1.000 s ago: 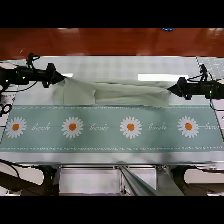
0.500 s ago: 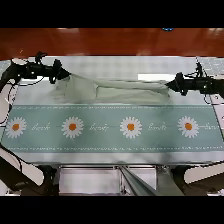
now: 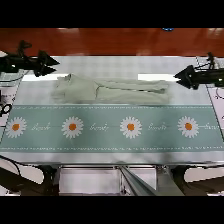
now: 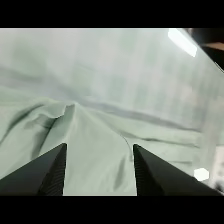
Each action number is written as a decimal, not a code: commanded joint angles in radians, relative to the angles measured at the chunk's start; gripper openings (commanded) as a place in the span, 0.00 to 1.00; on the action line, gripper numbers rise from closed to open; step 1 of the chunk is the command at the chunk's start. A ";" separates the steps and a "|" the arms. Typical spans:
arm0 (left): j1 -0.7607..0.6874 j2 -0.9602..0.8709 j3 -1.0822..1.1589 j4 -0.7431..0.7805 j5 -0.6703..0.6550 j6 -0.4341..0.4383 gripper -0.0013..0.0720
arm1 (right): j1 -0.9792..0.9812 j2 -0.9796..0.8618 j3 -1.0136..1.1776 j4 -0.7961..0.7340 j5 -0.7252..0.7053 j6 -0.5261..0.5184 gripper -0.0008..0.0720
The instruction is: Fold the shirts.
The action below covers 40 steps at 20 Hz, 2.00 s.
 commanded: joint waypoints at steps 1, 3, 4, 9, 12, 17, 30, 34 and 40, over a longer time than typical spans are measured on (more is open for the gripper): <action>0.025 0.249 -0.122 0.186 0.112 0.027 0.71 | -0.110 0.166 -0.054 -0.183 0.016 0.065 0.59; 0.010 0.447 -0.331 0.179 0.234 0.068 0.71 | -0.150 0.224 -0.185 -0.172 -0.052 0.053 0.59; -0.008 0.546 -0.449 0.177 0.290 0.078 0.71 | -0.158 0.224 -0.246 -0.148 -0.071 0.026 0.59; -0.124 0.807 -0.817 0.177 0.382 0.072 0.71 | -0.116 0.056 -0.301 0.038 -0.101 -0.055 0.59; -0.182 0.806 -0.847 0.177 0.382 0.055 0.71 | -0.079 -0.036 -0.278 0.115 -0.098 -0.088 0.59; -0.210 0.792 -0.847 0.166 0.391 0.035 0.71 | 0.006 -0.139 -0.189 0.116 -0.087 -0.059 0.59; -0.212 0.787 -0.846 0.127 0.392 0.039 0.53 | 0.191 -0.202 -0.075 0.135 -0.093 -0.016 0.04; -0.302 0.742 -0.818 0.021 0.396 0.172 0.04 | 0.191 -0.026 -0.075 -0.057 -0.073 0.038 0.04; -0.612 0.401 -0.502 0.023 0.410 0.154 0.04 | 0.148 0.323 -0.153 -0.178 0.042 0.082 0.04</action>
